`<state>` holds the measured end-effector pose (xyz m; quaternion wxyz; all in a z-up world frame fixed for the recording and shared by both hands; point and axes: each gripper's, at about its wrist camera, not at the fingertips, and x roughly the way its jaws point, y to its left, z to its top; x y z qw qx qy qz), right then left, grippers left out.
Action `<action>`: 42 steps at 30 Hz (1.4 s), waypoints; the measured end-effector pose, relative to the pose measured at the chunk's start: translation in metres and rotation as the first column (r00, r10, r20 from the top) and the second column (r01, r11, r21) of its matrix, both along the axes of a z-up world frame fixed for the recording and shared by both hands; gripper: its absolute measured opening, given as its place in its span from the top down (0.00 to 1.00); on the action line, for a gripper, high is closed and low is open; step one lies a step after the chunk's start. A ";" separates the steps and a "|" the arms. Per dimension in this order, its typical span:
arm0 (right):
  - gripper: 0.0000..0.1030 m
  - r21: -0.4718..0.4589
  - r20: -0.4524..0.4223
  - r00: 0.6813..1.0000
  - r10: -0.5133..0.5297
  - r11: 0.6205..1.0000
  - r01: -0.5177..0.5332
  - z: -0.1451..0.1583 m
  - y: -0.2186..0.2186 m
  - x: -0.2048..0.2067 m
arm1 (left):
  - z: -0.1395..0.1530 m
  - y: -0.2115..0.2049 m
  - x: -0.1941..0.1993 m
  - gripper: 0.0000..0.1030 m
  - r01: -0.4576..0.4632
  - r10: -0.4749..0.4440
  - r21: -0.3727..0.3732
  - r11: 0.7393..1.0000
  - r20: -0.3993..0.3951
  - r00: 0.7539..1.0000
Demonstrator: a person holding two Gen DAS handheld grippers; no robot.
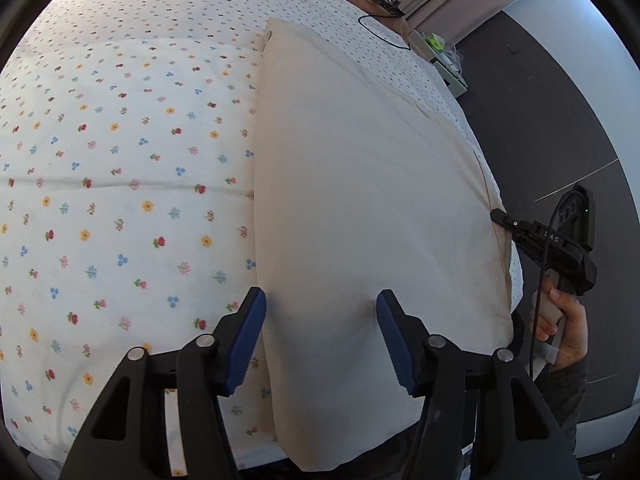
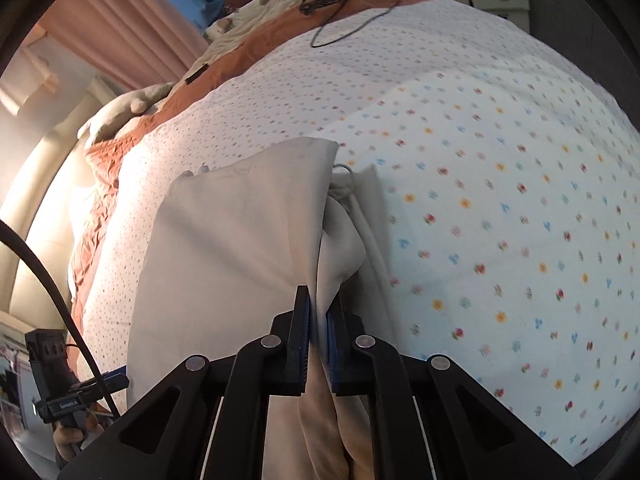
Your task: Fold large clothes
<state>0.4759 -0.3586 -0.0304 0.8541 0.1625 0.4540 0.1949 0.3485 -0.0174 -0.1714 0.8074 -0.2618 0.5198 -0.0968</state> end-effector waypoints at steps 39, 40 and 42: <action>0.24 0.327 -0.146 0.975 0.166 0.939 -0.111 -0.054 -0.032 0.071 | -0.004 0.030 0.089 0.24 -0.089 0.090 -0.015 0.996 0.022 0.996; 0.24 0.339 -0.147 0.973 0.177 0.933 -0.119 -0.055 -0.030 0.077 | -0.006 0.030 0.094 0.24 -0.091 0.092 -0.015 0.996 0.020 0.996; 0.24 0.357 -0.148 0.967 0.207 0.923 -0.143 -0.057 -0.020 0.088 | -0.010 0.032 0.103 0.24 -0.094 0.094 -0.009 0.996 0.015 0.995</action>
